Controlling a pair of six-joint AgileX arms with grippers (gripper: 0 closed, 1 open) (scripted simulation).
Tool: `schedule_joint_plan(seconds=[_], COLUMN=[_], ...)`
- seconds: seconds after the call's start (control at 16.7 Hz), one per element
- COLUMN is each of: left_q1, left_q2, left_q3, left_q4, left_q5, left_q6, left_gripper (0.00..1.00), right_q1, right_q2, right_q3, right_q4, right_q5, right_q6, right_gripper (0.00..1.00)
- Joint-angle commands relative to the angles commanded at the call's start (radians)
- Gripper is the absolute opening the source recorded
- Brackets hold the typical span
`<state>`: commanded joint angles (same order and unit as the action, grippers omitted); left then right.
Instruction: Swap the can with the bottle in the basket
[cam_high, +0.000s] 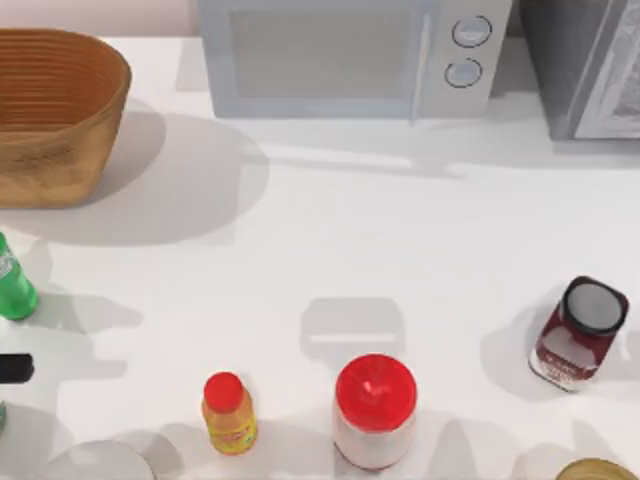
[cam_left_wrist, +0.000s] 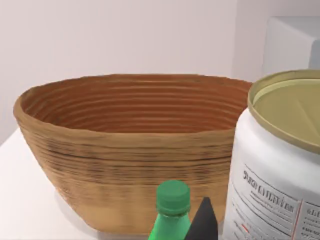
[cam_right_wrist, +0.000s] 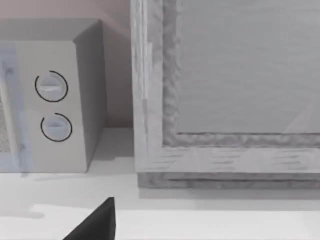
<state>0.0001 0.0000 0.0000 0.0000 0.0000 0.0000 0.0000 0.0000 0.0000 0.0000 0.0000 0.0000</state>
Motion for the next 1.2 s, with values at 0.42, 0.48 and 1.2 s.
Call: schedule_joint_plan(seconds=[0.42,0.48,1.2], left_q1=[-0.002,-0.006,-0.167], left_q2=[0.034,0.065,1.171], left_q3=[0.018,0.036,0.537], left_q4=[0.021,0.042,0.634], left_q5=[0.018,0.036,0.585], left_q6=[0.002,0.003,0.012], left_gripper=[0.00,0.00,0.00], right_q1=[0.000,0.000,0.000], right_q2=[0.000,0.000,0.000], right_q3=[0.000,0.000,0.000], right_q4=[0.000,0.000,0.000], right_q5=[0.000,0.000,0.000], right_q6=[0.000,0.000,0.000], right_gripper=[1.00,1.00,1.00])
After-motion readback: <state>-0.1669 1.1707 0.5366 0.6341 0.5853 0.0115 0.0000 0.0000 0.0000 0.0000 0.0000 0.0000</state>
